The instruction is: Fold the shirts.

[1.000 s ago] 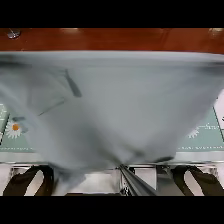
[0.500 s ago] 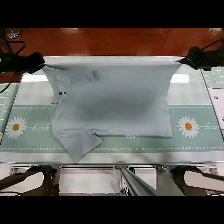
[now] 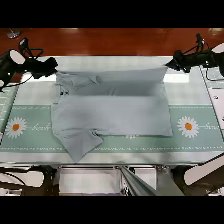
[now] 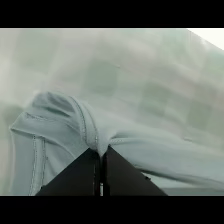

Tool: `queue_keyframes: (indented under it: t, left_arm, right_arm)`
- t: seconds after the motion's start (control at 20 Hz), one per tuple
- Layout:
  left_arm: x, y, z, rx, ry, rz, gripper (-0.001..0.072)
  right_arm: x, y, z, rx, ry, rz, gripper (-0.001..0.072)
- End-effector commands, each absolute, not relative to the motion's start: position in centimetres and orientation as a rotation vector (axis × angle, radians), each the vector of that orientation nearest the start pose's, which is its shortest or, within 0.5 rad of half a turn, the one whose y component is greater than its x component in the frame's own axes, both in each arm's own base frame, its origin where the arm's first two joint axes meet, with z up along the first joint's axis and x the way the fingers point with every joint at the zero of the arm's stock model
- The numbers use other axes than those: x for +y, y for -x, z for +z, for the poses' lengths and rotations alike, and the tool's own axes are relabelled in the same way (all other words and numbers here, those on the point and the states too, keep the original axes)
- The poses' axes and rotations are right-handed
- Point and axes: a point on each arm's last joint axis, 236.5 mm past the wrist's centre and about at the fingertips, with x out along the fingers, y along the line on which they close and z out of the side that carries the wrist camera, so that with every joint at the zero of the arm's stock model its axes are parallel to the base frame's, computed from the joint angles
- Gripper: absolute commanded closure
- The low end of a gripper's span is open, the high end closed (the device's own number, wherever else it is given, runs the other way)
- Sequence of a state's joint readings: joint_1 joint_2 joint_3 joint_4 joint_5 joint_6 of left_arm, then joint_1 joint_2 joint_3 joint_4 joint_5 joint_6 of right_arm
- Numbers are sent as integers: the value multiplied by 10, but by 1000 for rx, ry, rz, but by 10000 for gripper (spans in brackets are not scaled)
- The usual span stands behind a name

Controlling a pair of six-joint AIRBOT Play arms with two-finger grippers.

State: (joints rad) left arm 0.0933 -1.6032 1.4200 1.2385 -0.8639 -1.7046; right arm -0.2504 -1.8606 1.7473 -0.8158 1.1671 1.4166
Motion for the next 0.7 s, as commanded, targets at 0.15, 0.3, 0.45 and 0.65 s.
queue_keyframes:
  t: [0.15, 0.3, 0.45, 0.65]
  left_arm:
    - [-16, -452, -32, 1356, 325, -100, 685]
    - [-29, -408, -73, 1560, 326, -133, 685]
    - [-32, -388, -85, 1654, 320, -160, 685]
    - [-30, -379, -70, 1706, 302, -176, 329]
  right_arm:
    - [21, -467, -29, 1448, -587, 342, 675]
    - [7, -428, -79, 1630, -451, 189, 675]
    - [11, -417, -86, 1678, -447, 177, 675]
    - [16, -411, -77, 1703, -506, 151, 76]
